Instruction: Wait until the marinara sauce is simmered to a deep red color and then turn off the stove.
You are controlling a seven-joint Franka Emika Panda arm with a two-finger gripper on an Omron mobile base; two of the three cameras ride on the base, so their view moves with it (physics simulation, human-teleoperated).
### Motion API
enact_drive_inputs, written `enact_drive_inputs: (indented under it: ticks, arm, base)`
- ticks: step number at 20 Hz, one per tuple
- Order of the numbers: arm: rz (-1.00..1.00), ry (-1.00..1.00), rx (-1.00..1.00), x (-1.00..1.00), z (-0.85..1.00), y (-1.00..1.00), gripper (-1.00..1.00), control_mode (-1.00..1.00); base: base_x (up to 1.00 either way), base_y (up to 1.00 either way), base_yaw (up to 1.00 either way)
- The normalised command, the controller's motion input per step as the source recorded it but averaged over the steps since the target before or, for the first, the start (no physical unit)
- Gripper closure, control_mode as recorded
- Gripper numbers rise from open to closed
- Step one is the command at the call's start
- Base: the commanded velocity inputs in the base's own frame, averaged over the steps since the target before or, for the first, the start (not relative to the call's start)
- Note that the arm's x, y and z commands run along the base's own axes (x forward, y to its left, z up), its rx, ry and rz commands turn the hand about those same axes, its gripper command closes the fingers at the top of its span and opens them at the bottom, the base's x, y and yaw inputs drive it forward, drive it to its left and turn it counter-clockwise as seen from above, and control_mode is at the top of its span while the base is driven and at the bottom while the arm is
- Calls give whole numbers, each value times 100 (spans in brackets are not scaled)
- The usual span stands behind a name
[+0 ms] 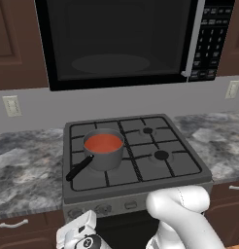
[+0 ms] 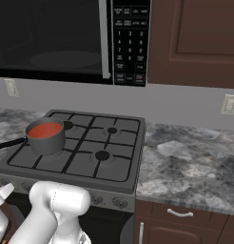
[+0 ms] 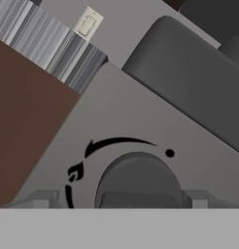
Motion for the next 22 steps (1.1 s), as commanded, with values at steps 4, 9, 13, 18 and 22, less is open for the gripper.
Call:
enact_drive_inputs:
  ticks: [4, 9, 13, 18, 22]
  arm:
    - [0, 0, 0, 0, 0, 0, -100, -100]
    - [0, 0, 0, 0, 0, 0, -100, -100]
    - [0, 0, 0, 0, 0, 0, -100, -100]
    - [0, 0, 0, 0, 0, 0, 100, -100]
    - [0, 0, 0, 0, 0, 0, 100, -100]
  base:
    - [0, 0, 0]
    - [0, 0, 0]
    - [0, 0, 0]
    - [0, 0, 0]
    - [0, 0, 0]
